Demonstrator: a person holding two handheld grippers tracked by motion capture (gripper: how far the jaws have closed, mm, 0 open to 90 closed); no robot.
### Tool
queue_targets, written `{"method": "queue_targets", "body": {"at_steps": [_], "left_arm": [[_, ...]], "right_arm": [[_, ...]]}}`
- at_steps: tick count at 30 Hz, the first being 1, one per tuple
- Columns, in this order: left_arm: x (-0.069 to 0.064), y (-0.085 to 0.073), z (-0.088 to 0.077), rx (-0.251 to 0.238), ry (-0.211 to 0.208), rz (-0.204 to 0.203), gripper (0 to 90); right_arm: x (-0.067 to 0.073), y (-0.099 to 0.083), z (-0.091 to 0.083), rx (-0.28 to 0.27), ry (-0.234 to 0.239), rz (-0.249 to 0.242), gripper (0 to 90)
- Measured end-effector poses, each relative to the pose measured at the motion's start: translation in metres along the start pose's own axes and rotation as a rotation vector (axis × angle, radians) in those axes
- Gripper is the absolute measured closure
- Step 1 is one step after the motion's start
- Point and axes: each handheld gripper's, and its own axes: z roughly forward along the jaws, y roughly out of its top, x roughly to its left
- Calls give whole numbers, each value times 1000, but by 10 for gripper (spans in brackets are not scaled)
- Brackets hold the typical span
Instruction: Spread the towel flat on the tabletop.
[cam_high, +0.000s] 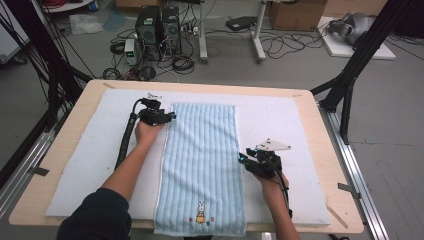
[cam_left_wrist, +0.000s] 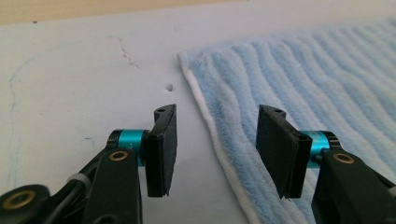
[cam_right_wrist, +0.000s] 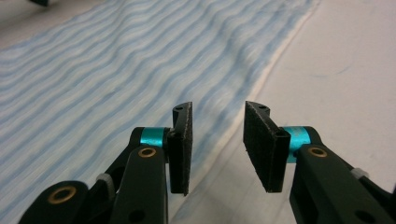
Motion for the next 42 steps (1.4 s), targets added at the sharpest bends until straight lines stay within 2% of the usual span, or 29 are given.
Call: {"method": "queue_targets", "body": {"at_steps": [4,9,12,15,17,18,19,20,22,23,25,26,27,31,32,33,34,35,36,37,39,41,42], "left_arm": [[2,-5,-11,-28,-33,-5,451],[2,-14,-23,-32,-52,-7,446],[1,-17,-28,-1,-64,0,447],[-2,-19,-33,-23,-70,15,472],[-2,-20,-35,-19,-72,22,475],[-3,-20,-36,-20,-68,24,475],[-3,-21,-37,-18,-67,23,475],[-2,-22,-38,-16,-66,24,475],[-2,-23,-39,-14,-62,21,475],[-3,-24,-39,-11,-63,25,476],[-4,-27,-38,-9,-67,28,479],[-5,-28,-37,-3,-68,35,487],[-6,-28,-35,4,-70,44,499],[-13,-32,-24,10,-66,77,584],[-17,-32,-22,30,-46,101,608],[-20,-31,-20,52,-43,134,642],[-23,-31,-19,55,-32,164,675],[-26,-31,-18,54,-44,185,733],[-29,-31,-17,55,-35,207,819],[-31,-30,-17,58,-34,226,853],[-31,-29,-16,65,-17,237,877],[-30,-27,-15,65,37,240,880],[-27,-27,-15,64,44,229,881]], "right_arm": [[-19,14,17,-10,-29,55,621],[-36,36,52,49,-71,44,599],[-43,47,73,72,-94,53,610],[-45,53,93,99,-99,61,635],[-44,55,105,122,-86,72,682],[-42,55,110,131,-98,49,713],[-41,57,112,130,-113,41,807],[-40,59,113,137,-141,36,858],[-38,62,115,153,-219,26,862],[-38,62,115,152,-236,28,858],[-40,61,115,133,-256,79,747],[-42,60,114,128,-221,105,691],[-43,59,112,120,-210,95,661],[-46,56,94,71,-187,110,626],[-46,55,91,67,-184,107,623],[-47,53,86,58,-176,113,617],[-48,52,82,54,-172,118,611],[-49,49,79,53,-171,113,604],[-50,47,75,52,-167,117,597],[-52,44,72,51,-161,118,587],[-53,38,66,49,-155,130,588],[-53,34,61,58,-153,133,588],[-54,33,58,70,-149,131,588]]}}
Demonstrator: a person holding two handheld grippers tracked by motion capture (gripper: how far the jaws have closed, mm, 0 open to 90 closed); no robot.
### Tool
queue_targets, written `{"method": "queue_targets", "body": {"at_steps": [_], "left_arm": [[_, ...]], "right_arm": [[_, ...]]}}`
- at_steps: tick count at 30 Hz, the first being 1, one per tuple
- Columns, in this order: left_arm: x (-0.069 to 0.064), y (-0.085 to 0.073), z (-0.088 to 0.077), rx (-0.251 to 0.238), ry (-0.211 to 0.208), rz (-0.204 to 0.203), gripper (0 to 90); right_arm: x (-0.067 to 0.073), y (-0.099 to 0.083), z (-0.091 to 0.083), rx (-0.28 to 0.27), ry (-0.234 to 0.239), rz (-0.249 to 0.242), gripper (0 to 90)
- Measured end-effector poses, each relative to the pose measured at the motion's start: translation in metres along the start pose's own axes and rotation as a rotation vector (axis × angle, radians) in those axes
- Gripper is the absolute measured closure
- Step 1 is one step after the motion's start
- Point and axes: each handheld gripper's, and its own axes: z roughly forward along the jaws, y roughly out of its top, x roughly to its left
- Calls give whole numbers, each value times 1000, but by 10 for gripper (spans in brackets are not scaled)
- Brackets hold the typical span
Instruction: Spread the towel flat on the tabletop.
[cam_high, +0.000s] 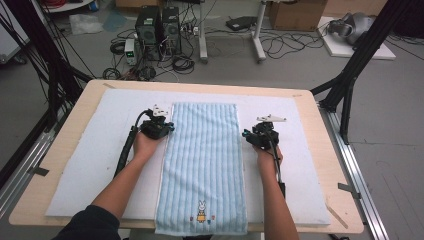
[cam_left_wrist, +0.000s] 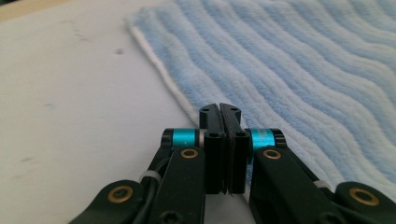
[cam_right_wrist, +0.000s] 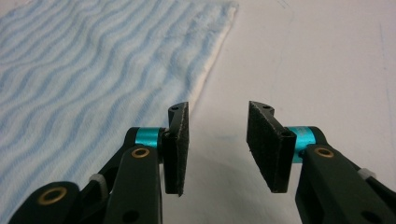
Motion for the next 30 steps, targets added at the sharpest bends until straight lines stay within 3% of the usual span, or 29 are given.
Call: {"method": "queue_targets", "body": {"at_steps": [1,3,4,6,8,12,13,15,18,20,22,26,30], "left_arm": [[2,0,1,-7,-1,-27,880],[4,-1,0,-10,11,-29,857],[4,-1,0,-14,14,-39,782],[8,-2,-2,-15,-11,-105,583],[11,-5,-8,-35,-32,-127,546],[13,-11,-18,-60,-63,-157,527],[13,-12,-22,-72,-65,-157,527],[13,-12,-27,-83,-71,-158,527],[12,-14,-34,-92,-81,-155,526],[12,-15,-39,-91,-97,-155,511],[10,-18,-45,-124,-107,-160,507],[11,-26,-53,-156,-164,-165,464],[7,-33,-62,-211,-213,-137,334]], "right_arm": [[0,-1,-3,-1,2,0,594],[1,-3,-10,-22,4,-13,603],[1,-3,-12,-23,22,-15,603],[5,-5,-16,-18,51,-29,611],[9,-9,-18,-12,97,-52,631],[23,-19,-13,56,193,-103,666],[27,-21,-10,69,192,-123,691],[34,-23,-11,66,144,-163,823],[37,-22,-12,70,32,-203,842],[36,-23,-13,60,13,-164,740],[34,-24,-16,49,9,-144,668],[29,-26,-35,-38,47,-115,567],[21,-33,-51,-75,61,-91,423]]}}
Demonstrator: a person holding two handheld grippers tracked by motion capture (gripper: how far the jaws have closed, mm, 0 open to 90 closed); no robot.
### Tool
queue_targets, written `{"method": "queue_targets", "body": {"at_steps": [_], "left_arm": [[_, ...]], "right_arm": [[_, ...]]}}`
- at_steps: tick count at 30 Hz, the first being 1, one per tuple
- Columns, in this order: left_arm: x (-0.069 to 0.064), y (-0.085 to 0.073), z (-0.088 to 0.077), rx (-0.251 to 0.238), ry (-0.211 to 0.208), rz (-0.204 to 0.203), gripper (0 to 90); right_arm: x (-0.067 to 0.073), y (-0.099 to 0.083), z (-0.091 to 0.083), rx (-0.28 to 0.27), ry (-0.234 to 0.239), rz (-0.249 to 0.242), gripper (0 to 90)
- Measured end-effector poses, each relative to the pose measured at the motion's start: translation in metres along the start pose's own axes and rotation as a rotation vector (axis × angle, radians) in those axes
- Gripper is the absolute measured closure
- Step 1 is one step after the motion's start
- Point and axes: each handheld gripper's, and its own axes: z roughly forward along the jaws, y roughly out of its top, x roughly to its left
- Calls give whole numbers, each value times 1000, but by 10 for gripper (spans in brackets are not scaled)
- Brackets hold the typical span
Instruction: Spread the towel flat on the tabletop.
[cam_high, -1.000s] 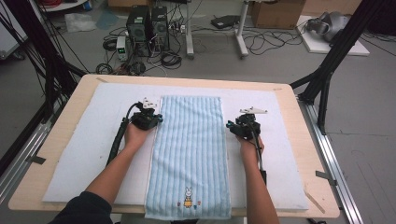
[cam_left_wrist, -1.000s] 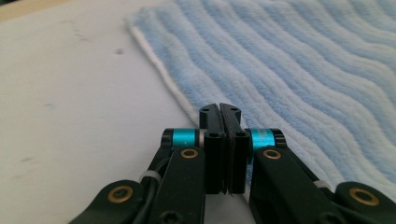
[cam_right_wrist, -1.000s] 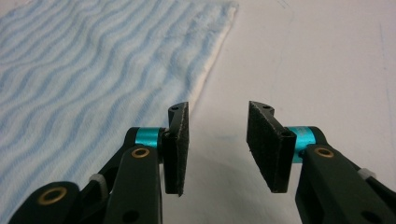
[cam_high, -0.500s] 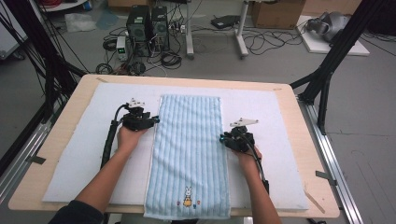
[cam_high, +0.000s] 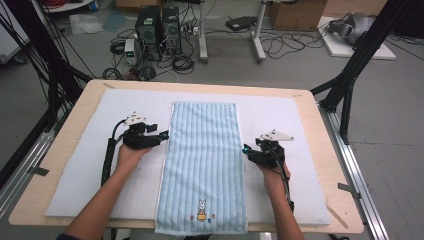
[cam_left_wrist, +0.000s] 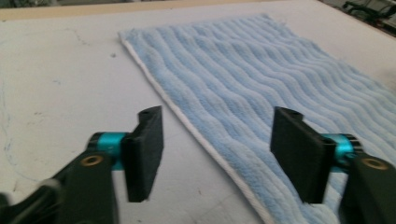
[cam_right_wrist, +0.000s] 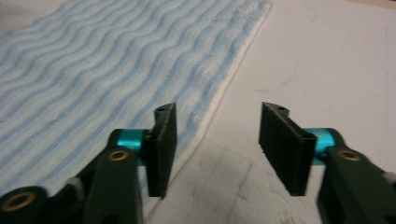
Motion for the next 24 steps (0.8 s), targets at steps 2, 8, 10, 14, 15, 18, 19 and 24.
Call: {"method": "queue_targets", "body": {"at_steps": [2,8,10,14,15,18,19,24], "left_arm": [[-1,-1,-4,-18,-18,8,281],[-7,-1,-14,-44,-67,48,199],[-9,-3,-18,-54,-87,68,199],[-9,-6,-24,-76,-90,60,199],[-9,-7,-25,-76,-94,57,199],[-8,-9,-29,-86,-93,26,203],[-7,-9,-30,-90,-90,19,203],[-4,-9,-33,-107,-85,2,200]], "right_arm": [[-6,-3,-6,-11,3,21,380],[-19,-8,-14,-1,28,-6,241],[-22,-9,-15,2,44,-18,197],[-26,-8,-18,-9,62,-48,124],[-27,-8,-20,-18,65,-46,124],[-26,-7,-24,-43,53,-64,123],[-26,-7,-25,-51,49,-68,123],[-25,-7,-27,-45,61,-91,123]]}}
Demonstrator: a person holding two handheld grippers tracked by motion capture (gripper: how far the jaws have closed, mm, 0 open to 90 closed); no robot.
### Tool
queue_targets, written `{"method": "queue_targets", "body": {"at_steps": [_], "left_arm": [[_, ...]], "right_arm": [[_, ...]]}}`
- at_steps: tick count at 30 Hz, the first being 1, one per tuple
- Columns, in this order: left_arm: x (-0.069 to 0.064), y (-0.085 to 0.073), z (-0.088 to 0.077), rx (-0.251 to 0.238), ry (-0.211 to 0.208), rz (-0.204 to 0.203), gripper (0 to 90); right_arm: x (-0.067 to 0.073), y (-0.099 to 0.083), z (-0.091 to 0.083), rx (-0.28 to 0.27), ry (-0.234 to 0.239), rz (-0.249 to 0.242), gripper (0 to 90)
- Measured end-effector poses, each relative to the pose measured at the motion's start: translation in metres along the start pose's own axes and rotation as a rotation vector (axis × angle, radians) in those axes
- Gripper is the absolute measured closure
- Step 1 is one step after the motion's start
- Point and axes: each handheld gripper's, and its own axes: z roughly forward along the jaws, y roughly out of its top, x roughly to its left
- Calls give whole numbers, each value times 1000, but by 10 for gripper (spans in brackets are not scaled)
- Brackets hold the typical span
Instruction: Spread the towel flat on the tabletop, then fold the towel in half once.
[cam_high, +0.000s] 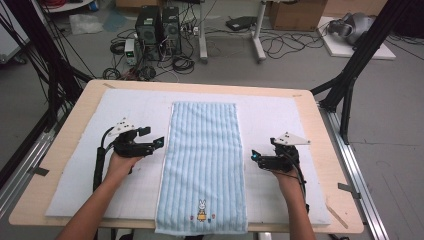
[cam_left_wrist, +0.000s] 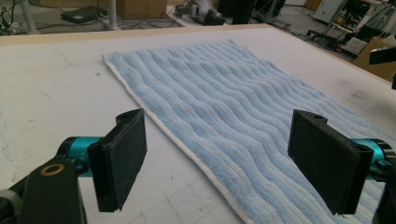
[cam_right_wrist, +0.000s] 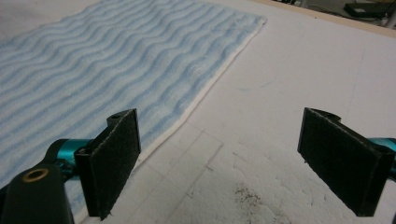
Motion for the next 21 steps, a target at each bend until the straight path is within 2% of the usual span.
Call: {"method": "queue_targets", "body": {"at_steps": [9,13,21], "left_arm": [[0,0,-1,-6,34,13,199],[0,0,1,4,27,11,200],[4,-1,1,-8,43,-23,200]], "right_arm": [[3,1,0,0,-17,15,117],[3,1,-3,-11,-14,32,116],[2,1,3,4,-10,37,116]]}}
